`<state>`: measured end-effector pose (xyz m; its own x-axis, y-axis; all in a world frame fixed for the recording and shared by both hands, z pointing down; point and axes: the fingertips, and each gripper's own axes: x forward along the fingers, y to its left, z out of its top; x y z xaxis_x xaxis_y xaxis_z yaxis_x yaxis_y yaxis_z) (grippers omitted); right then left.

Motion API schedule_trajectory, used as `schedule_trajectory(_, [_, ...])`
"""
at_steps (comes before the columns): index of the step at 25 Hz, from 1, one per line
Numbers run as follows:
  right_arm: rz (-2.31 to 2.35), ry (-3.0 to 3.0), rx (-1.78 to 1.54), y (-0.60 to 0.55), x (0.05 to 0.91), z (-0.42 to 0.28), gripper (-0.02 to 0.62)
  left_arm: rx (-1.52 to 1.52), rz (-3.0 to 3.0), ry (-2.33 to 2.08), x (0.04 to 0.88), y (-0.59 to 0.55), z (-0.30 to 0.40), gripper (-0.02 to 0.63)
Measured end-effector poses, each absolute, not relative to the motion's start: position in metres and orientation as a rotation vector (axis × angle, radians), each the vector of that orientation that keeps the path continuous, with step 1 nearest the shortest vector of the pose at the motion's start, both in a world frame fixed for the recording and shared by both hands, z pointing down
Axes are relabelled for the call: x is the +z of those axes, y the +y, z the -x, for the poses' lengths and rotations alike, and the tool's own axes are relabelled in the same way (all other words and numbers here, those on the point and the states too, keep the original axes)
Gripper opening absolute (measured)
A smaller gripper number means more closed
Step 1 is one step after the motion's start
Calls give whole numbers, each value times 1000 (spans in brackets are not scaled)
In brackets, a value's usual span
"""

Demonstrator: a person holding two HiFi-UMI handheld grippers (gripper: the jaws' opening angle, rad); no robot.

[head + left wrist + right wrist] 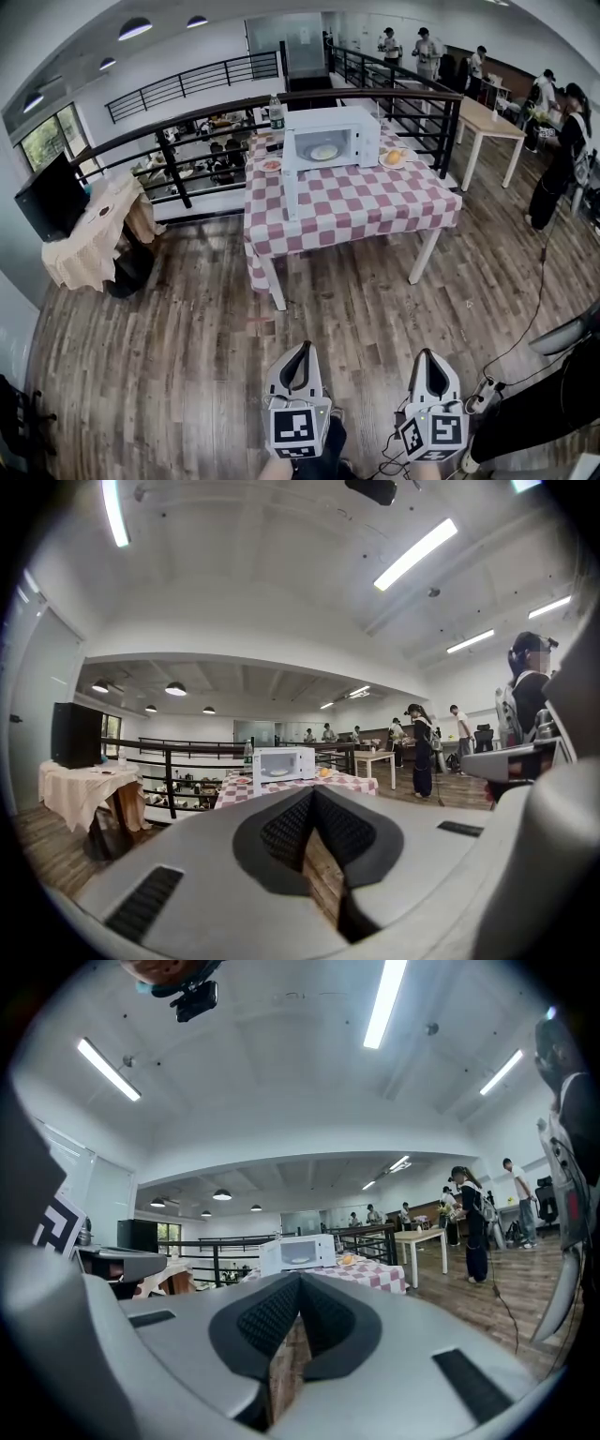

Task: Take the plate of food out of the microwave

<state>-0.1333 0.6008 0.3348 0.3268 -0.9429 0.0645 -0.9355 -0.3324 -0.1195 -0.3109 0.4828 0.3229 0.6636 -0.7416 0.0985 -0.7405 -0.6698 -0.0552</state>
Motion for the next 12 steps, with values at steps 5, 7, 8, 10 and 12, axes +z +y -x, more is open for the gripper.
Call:
schedule_trajectory(5, [2524, 1768, -180, 559, 336, 106, -9, -168, 2859, 1279, 324, 436, 292, 17])
schedule_trajectory(7, [2526, 1768, -176, 539, 335, 96, -9, -164, 2864, 1282, 323, 415, 283, 17])
schedule_trajectory(8, [2528, 1768, -174, 530, 335, 92, -9, -162, 2865, 1283, 323, 405, 279, 18])
schedule_trajectory(10, [2539, 1761, -175, 511, 336, 84, -9, -160, 2866, 1281, 324, 385, 271, 17])
schedule_trajectory(12, [2548, 1750, -184, 492, 337, 76, -9, -160, 2868, 1274, 324, 366, 264, 18])
